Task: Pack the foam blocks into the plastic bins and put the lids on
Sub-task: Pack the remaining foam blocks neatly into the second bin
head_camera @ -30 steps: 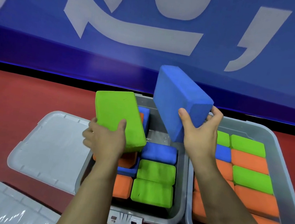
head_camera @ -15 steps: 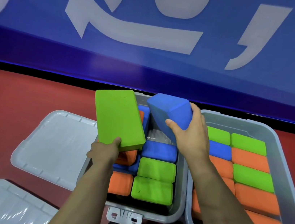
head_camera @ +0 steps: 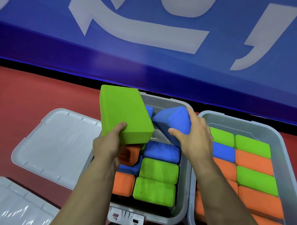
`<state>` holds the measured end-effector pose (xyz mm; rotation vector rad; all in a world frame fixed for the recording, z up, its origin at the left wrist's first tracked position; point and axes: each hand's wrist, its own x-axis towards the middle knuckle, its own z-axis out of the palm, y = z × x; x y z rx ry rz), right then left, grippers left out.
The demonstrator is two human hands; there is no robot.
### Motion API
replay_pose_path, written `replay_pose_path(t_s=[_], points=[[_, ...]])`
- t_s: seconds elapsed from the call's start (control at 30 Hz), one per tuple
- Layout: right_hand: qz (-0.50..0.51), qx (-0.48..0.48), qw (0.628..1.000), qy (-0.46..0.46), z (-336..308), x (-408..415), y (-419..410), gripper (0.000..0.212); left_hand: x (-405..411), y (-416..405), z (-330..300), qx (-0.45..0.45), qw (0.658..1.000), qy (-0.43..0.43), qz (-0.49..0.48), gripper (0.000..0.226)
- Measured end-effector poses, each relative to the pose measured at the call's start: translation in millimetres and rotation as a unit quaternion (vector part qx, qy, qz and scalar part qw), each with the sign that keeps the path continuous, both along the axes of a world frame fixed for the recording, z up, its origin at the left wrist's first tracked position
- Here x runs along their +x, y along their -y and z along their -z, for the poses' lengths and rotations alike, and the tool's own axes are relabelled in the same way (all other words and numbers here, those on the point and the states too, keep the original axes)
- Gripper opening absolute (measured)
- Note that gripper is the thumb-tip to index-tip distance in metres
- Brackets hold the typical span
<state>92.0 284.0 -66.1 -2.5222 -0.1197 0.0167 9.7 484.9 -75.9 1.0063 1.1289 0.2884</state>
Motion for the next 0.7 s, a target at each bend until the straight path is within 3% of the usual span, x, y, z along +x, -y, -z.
replay_pose_path(t_s=[0.23,0.47,0.7], points=[[-0.090,-0.088,0.992,-0.015,9,23,-1,0.085,4,-6,-29,0.054,0.994,0.079,-0.045,0.036],[-0.241,-0.242,0.938,-0.066,31,69,-23,0.091,9,13,-37,0.015,0.992,0.120,-0.020,0.025],[-0.294,-0.275,0.909,-0.112,80,96,-43,0.088,13,11,-43,0.003,0.990,0.141,-0.011,0.015]])
